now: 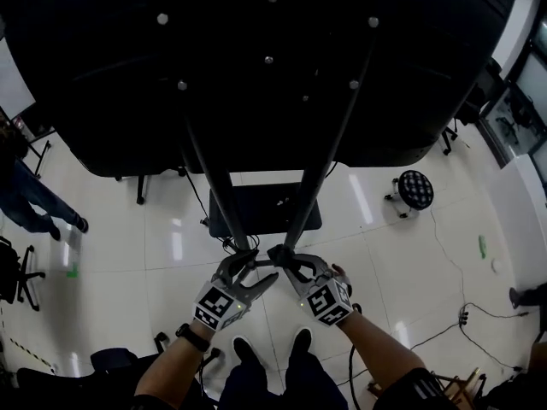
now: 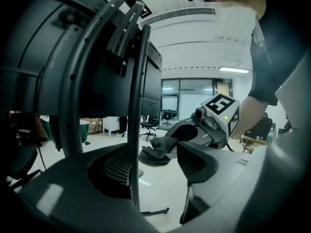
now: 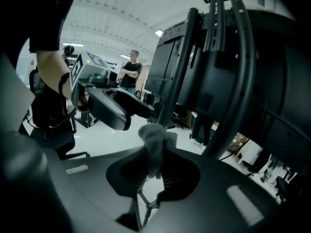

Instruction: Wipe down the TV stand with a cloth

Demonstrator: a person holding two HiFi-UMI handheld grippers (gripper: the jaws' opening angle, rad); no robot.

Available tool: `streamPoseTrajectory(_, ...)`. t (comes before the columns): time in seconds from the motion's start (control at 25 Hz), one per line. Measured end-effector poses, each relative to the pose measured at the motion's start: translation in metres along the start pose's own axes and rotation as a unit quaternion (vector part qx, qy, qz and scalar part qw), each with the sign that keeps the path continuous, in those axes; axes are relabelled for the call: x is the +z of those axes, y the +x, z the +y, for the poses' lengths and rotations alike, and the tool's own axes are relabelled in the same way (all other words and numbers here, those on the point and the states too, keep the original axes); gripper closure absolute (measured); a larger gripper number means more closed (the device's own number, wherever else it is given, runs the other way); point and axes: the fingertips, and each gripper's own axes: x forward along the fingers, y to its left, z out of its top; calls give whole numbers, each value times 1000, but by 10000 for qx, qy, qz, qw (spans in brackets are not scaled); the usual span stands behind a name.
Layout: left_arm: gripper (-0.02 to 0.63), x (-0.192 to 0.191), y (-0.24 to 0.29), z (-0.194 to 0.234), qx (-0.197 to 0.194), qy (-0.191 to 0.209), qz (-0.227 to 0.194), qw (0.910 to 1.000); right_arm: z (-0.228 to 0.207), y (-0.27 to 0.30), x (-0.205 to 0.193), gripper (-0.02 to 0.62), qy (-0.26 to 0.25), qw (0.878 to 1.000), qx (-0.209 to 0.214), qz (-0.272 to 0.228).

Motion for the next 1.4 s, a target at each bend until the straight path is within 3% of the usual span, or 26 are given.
streamPoseTrajectory(0.28, 296, 74, -70, -59, -354, -273, -314, 9985, 10, -97, 106, 558, 1077, 9893, -194, -965)
streamPoseTrajectory(0.56, 302, 103, -118, -93, -312, -260, -479, 9980, 50, -171, 157, 558, 1031, 9828, -218, -1520)
streamPoseTrajectory(0.92, 307, 117, -157, -160, 134, -370, -746, 9964, 105, -242, 157, 558, 1077, 9779, 25, -1791)
streamPoseTrajectory(1.4, 316, 89, -178, -249, 555, -613, -665, 9944, 176, -311, 129, 558, 1065, 9735, 564, -1943)
